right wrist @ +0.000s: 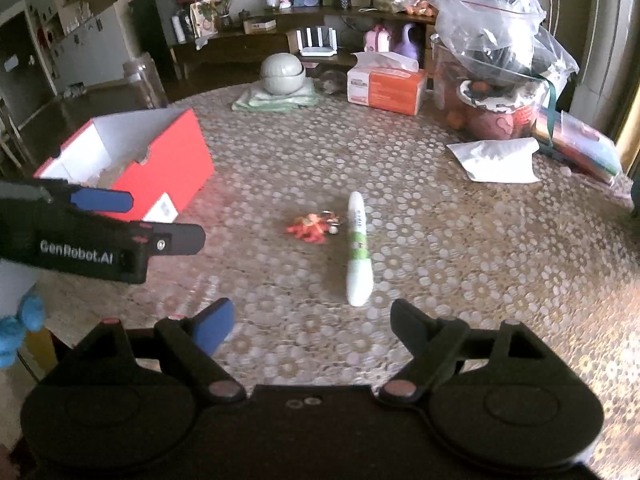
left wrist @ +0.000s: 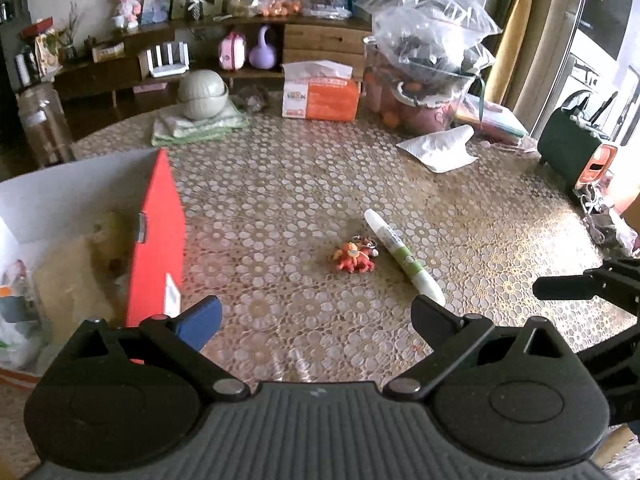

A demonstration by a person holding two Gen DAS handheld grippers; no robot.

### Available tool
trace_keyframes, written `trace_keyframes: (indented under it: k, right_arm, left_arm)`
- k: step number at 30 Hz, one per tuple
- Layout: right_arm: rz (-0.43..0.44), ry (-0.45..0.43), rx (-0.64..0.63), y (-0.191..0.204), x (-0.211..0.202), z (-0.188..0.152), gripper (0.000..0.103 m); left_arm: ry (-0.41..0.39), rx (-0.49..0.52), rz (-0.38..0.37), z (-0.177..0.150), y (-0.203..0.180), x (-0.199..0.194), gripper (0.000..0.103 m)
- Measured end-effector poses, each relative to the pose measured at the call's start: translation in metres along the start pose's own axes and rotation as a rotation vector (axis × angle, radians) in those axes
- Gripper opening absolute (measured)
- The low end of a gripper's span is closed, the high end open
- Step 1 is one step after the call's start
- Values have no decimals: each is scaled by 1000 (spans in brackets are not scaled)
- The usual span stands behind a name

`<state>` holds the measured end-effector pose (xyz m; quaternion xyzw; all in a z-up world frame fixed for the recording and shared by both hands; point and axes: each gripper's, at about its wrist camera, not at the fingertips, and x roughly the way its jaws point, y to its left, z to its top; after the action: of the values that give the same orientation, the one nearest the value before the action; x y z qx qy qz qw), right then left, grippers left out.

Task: Organize objects
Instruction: 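Grasp the orange toy keychain figure with the left tool while the right tool grasps the white-green marker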

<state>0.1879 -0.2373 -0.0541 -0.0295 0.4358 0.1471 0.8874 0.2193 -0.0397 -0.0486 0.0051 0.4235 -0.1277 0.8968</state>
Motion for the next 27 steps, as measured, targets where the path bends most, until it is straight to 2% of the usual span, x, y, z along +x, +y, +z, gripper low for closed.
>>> trace_keyframes:
  k: [6,12,19,27]
  right_arm:
    - [-14,11,-48,-9,17,-3,84]
    - [-8,41,-39,-20,38,-1,84]
    - [7,64,-20,-31,64,2,83]
    - [22,81,-37,-33,89,7,82]
  left_arm:
    - [33,14,-32,5,-8,27,101]
    - [64,25,-40,12,-18,53,101]
    - [87,88,-36,18,-28,84,101]
    - [121,68,-38,27,-25,120,101]
